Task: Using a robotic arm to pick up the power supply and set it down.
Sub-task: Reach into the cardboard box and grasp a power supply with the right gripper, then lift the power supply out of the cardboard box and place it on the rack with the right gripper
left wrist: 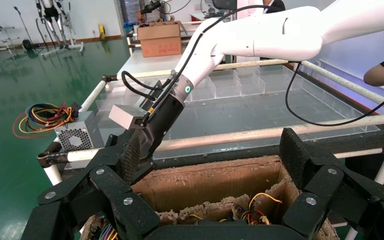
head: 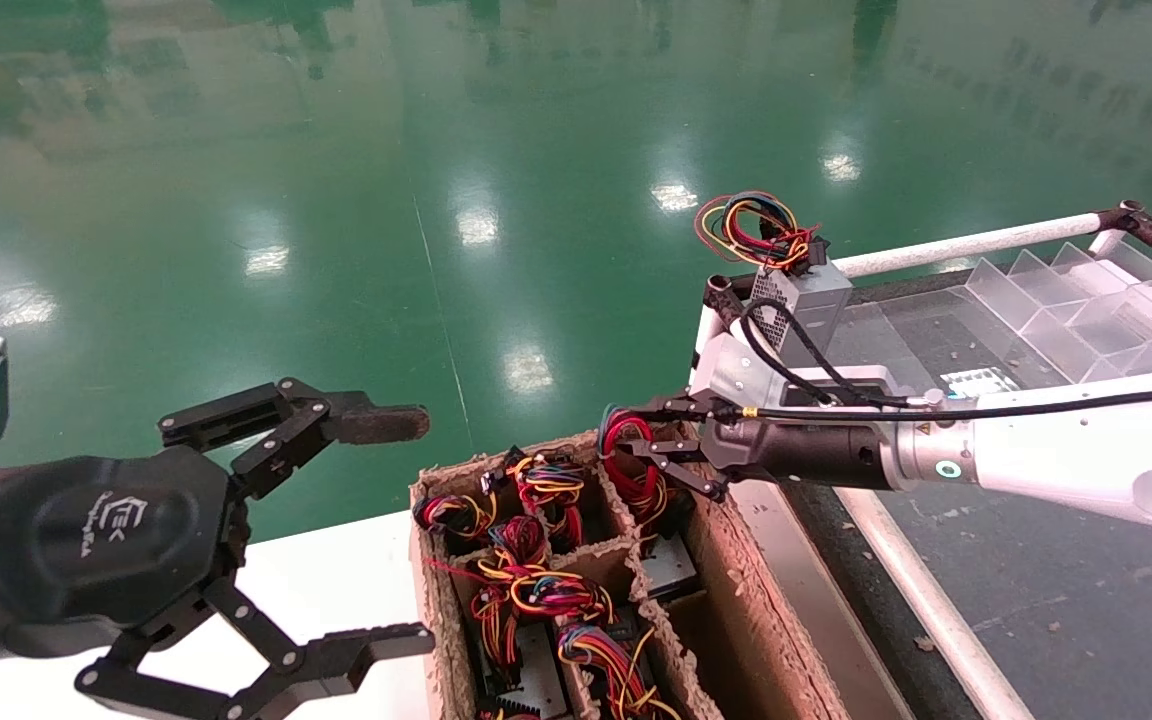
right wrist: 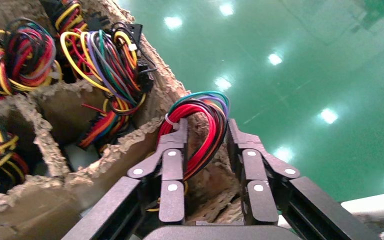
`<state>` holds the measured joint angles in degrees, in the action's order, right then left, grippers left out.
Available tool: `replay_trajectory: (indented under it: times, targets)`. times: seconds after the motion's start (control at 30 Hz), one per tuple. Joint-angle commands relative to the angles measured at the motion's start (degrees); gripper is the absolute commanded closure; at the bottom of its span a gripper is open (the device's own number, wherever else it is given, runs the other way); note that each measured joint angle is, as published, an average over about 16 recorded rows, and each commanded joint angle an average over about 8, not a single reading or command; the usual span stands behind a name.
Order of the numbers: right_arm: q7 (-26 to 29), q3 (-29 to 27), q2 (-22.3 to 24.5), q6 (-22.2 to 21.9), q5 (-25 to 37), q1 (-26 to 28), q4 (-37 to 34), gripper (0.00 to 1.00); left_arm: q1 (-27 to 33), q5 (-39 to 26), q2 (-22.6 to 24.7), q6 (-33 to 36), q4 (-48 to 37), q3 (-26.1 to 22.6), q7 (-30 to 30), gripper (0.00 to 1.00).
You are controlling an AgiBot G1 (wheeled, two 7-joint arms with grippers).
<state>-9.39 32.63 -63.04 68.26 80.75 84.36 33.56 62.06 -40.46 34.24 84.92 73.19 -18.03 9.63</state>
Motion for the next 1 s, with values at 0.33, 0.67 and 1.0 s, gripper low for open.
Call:
replay_trajectory:
  times: [0.33,0.67,1.0]
  targets:
    - [-2.15,-1.03,0.24,1.52,-1.94,-0.11,-2.12,1.00,0.01,0.01,-0.01,-0.01,0.00,-0.02,-0.01,0.00]
    - [-4.42,-3.66,1.98,1.54,-5.58,-1.60,-0.07,1.00,0.01,0.03,-0.02,-0.02,0.00,-0.04,-0.02,0.00]
    - [-2.18,-9.16,8.24,1.78,-12.84,-3.67,9.98,1.00,0.01,0.04,-0.02,-0.03,0.00,-0.06,-0.03,0.00]
